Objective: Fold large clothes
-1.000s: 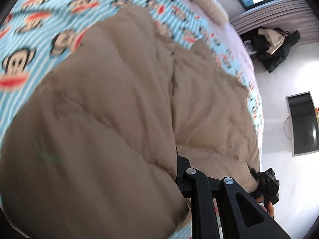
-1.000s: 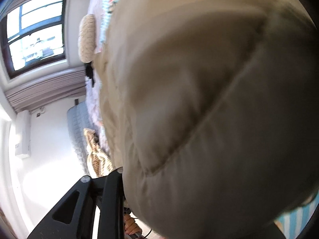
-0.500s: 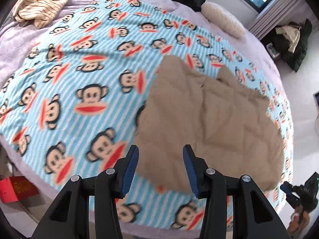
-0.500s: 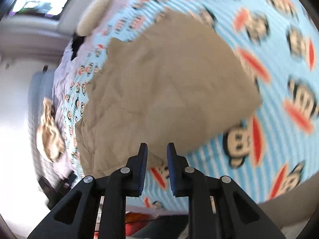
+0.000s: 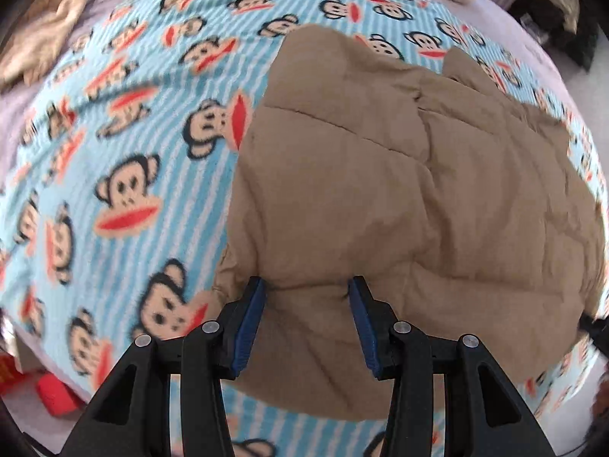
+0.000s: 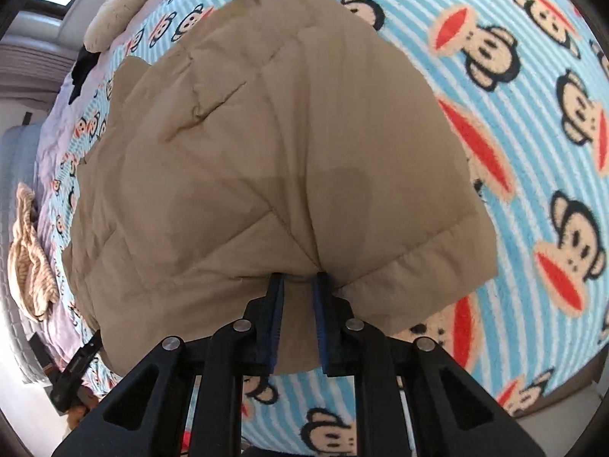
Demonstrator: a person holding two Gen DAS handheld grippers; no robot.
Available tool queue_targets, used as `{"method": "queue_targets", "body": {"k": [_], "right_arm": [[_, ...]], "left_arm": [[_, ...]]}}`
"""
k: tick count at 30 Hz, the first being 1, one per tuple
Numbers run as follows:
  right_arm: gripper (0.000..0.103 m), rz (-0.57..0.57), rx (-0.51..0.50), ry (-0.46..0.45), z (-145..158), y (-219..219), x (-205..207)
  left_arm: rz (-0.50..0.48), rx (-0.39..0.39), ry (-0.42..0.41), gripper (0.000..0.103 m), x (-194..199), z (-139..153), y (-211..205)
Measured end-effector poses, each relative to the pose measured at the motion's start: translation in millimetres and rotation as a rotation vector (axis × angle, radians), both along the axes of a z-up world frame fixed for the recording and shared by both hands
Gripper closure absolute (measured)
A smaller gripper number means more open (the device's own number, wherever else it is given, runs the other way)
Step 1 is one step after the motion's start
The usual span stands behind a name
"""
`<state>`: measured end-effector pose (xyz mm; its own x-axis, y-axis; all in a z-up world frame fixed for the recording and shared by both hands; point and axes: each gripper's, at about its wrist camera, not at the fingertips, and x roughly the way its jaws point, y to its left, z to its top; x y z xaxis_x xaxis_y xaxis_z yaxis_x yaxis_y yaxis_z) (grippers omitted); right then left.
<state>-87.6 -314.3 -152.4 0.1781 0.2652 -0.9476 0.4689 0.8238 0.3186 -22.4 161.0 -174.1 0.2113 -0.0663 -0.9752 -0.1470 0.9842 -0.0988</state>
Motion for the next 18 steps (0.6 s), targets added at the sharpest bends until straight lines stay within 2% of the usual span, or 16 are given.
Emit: {"method": "queue_targets", "body": {"k": [1,6,8,16,18], "right_arm": [[0.083,0.001,-0.005,-0.001,6.3,2.1,0.0],[0.083,0.007,0.024,-0.023,22.0,10.6,0.5],[0.083,0.029,0.026,-0.018,29.0,26.8,3.7],[0.083,0.129,0.051,0.009,32.5,71.4,18.6],[0.078,0.158,0.051,0.009,32.8,82.2,24.0]], "left_arm": [[-0.006,0.008,-0.001,0.055,-3.5,7.8,-2.1],[-0.017,-0.004,-0.006,0.055,-14.2,37.2,-7.8],[-0.022,-0.003,-0.008,0.055,-15.8,44.5,-11.4],[-0.05,0.003,-0.002,0.055,-20.4,57.2,-25.4],[-0.064,0.003,0.0,0.055,-22.3,59.8,-29.0]]}}
